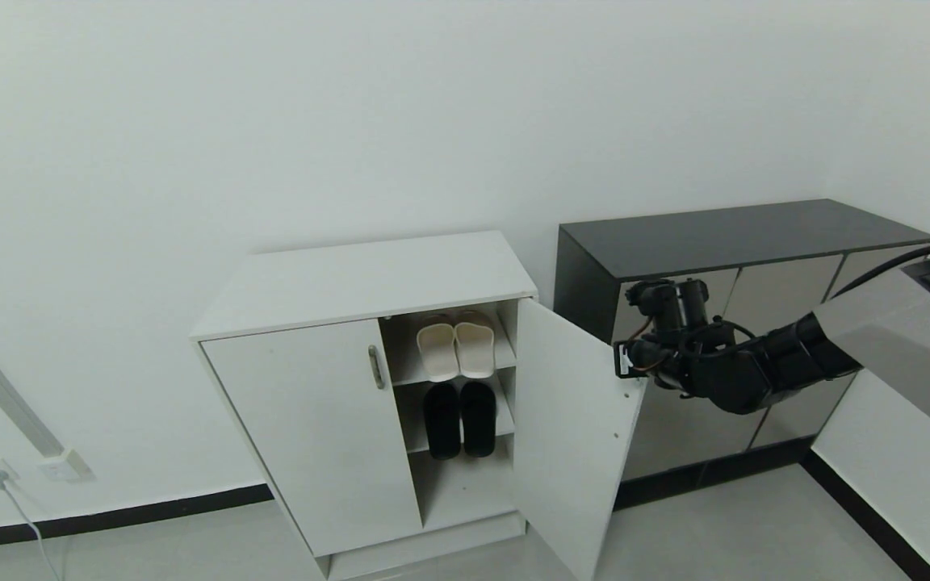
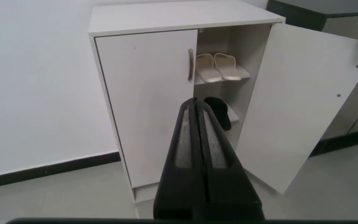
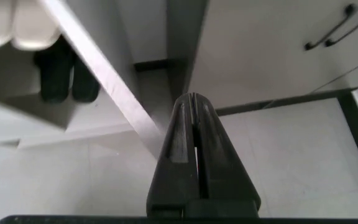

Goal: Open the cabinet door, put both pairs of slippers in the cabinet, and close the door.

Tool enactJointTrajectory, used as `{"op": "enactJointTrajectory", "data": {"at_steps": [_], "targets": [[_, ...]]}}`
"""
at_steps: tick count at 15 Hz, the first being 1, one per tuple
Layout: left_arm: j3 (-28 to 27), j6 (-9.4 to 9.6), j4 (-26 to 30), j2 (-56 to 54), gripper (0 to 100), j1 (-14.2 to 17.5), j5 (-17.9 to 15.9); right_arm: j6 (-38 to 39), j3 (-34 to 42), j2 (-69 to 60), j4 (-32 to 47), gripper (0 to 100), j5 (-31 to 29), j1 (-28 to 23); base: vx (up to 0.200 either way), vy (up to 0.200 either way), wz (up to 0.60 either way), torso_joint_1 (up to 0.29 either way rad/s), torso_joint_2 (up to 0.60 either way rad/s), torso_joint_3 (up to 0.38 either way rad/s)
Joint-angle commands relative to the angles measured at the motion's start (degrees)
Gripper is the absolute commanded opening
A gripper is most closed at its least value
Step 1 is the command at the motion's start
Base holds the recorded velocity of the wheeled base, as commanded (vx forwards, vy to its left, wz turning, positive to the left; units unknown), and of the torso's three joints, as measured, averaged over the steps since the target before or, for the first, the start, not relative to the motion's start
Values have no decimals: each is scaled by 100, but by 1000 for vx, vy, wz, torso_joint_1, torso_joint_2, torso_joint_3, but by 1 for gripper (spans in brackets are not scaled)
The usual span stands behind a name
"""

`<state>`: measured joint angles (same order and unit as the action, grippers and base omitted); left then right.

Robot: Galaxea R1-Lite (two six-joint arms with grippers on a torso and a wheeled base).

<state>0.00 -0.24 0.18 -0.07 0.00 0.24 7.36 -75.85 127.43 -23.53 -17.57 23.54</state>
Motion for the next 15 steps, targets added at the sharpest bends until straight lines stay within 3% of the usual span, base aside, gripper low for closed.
{"op": "enactJointTrajectory", "data": {"at_steps": [1, 10, 15], "targets": [[0, -2, -1, 7, 0, 0, 2, 2, 308, -333, -11, 0, -1, 274, 0, 0, 0, 0, 0, 0], [0, -11, -1, 7, 0, 0, 2, 670, 791, -992, 323, 0, 245, 1513, 0, 0, 0, 0, 0, 0], [0, -11, -1, 7, 0, 0, 2, 600, 1248, -1563, 173, 0, 799, 1601, 0, 0, 0, 0, 0, 0]]}}
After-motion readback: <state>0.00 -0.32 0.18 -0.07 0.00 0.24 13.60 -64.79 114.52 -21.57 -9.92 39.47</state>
